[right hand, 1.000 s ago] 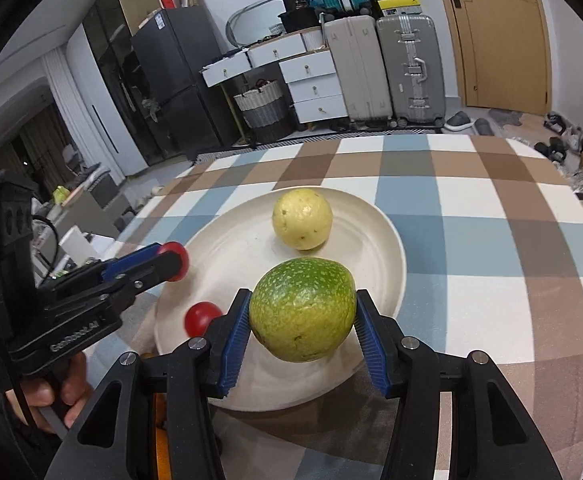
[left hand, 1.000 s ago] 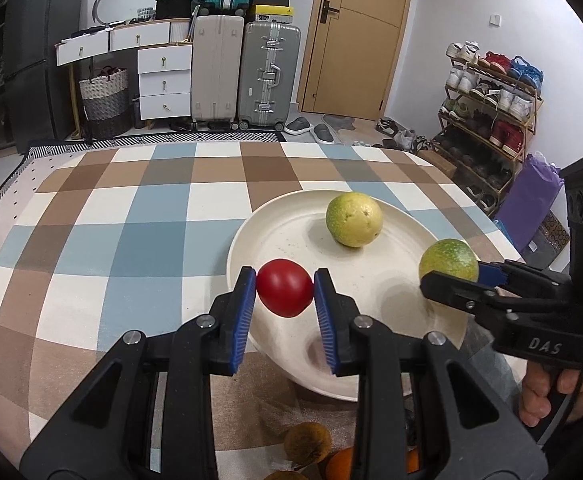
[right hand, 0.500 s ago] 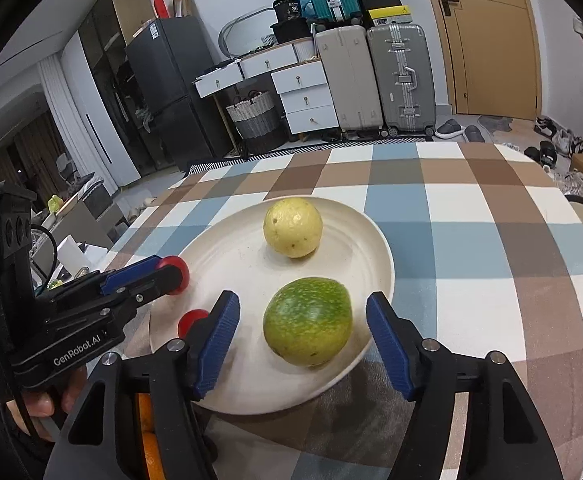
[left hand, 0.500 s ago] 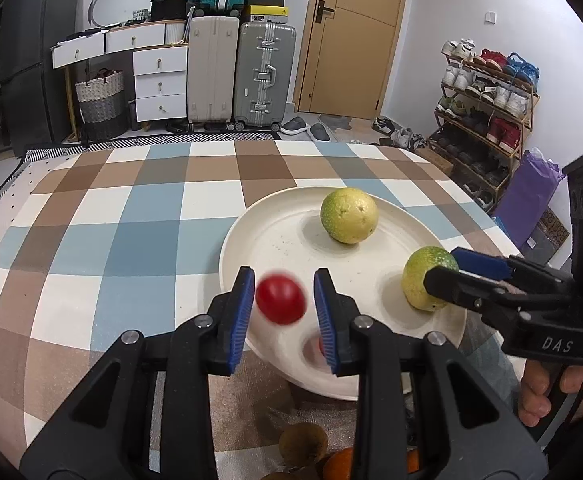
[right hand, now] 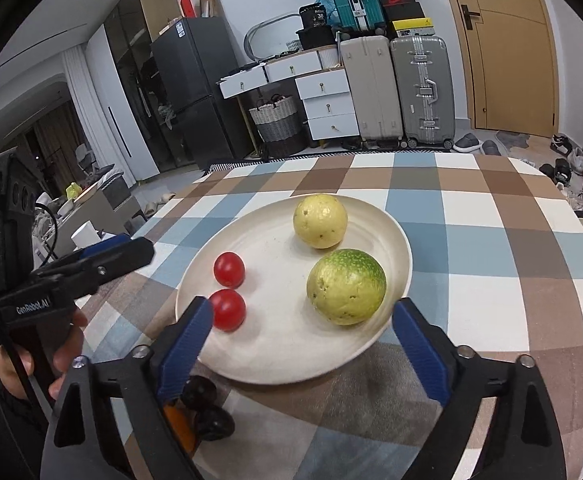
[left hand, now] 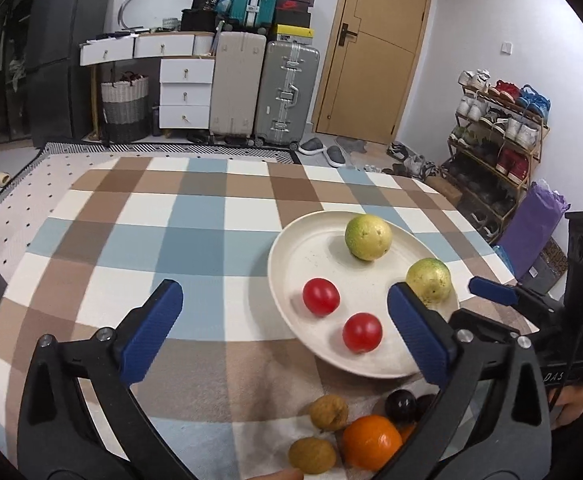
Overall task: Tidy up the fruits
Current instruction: 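Withdraw both grippers from the plate toward the remaining fruits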
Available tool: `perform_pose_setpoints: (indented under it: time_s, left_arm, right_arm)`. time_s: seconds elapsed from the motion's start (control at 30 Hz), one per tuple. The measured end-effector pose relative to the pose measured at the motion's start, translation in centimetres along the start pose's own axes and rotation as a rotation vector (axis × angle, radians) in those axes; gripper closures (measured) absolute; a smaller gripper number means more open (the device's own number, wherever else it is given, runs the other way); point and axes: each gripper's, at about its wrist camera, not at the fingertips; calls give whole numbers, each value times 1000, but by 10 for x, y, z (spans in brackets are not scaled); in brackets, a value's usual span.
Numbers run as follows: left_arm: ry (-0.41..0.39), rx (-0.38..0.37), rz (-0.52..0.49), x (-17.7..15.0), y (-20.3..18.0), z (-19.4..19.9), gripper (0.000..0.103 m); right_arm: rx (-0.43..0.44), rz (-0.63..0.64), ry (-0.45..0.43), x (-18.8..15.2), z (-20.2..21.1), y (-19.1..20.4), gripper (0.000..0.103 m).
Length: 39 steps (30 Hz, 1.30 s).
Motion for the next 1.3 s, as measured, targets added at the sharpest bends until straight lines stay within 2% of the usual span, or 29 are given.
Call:
perform_pose_setpoints:
  time_s: [0.07,0.2,0.4,0.53,0.7,0.83,1.0,1.13,1.3]
  left_arm:
    - [-1,11,13,-7,5,10,1]
    - [11,6,34,-23,11,24,1]
    - [47,-11,-30,-47,-2,36,1]
    - [68,-32,-65,-59,-9,39,1]
    - [86,-39,-74,-62,-9,40,1]
    - [106,-41,-58,-62,-4,37,1]
    - [117,16,-66,-62,2,35,1]
    - [122,31,-25,-59,19,36,1]
    - [177,16,-48,-62,19,29,1]
  right_arm:
    - [-15,11,1,-3,4,2,0]
    - [5,33,10,-12,11,6,0]
    - [52,45,32,-25,20,11,0]
    - [43,89,53,-32,25,14,0]
    - [53,86,117,-34,18,10,0]
    - [29,120,155,-38,12,15,0]
    - [2,159,184,-42,7,24,0]
    - [-25,174,217,-43,2,26,0]
    - [-31,187,244,-45,-3,28,0]
Point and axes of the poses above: each gripper's, at about its wrist camera, not at the fingertips, and z roughly against the way its jaws point, y to its left, x to its top, and after that the axes turned 6 degrees about y, right-handed
